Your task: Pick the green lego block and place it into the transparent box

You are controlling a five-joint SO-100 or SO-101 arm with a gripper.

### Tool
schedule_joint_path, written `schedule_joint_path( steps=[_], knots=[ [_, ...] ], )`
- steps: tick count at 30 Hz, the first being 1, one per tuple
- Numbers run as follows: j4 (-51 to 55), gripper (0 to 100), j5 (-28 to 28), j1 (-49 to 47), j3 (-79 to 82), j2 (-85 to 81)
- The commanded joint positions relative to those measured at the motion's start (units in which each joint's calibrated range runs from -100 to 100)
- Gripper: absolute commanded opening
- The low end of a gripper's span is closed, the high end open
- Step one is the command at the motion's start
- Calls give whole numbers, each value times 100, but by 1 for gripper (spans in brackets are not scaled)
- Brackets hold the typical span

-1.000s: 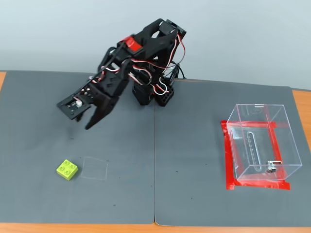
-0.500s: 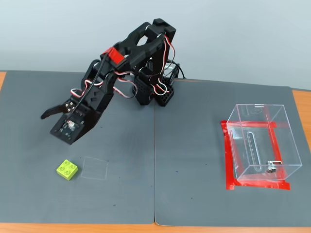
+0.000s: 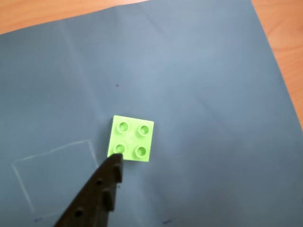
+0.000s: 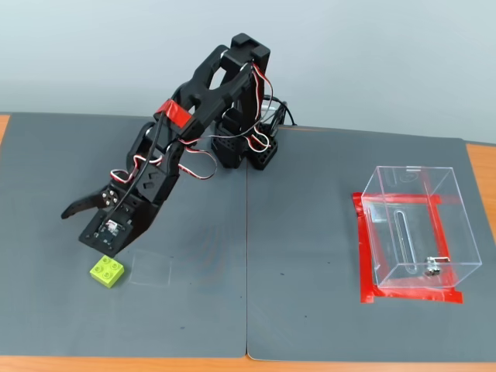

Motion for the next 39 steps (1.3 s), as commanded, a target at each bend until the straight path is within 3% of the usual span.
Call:
schedule_joint_path(
  steps=[1,24,39],
  knots=[
    [-189,42,-29,-21,-338,108],
    [-128,42,23,-148,-1595,1735],
    [-24,42,29,-222,-1478,1905]
  ],
)
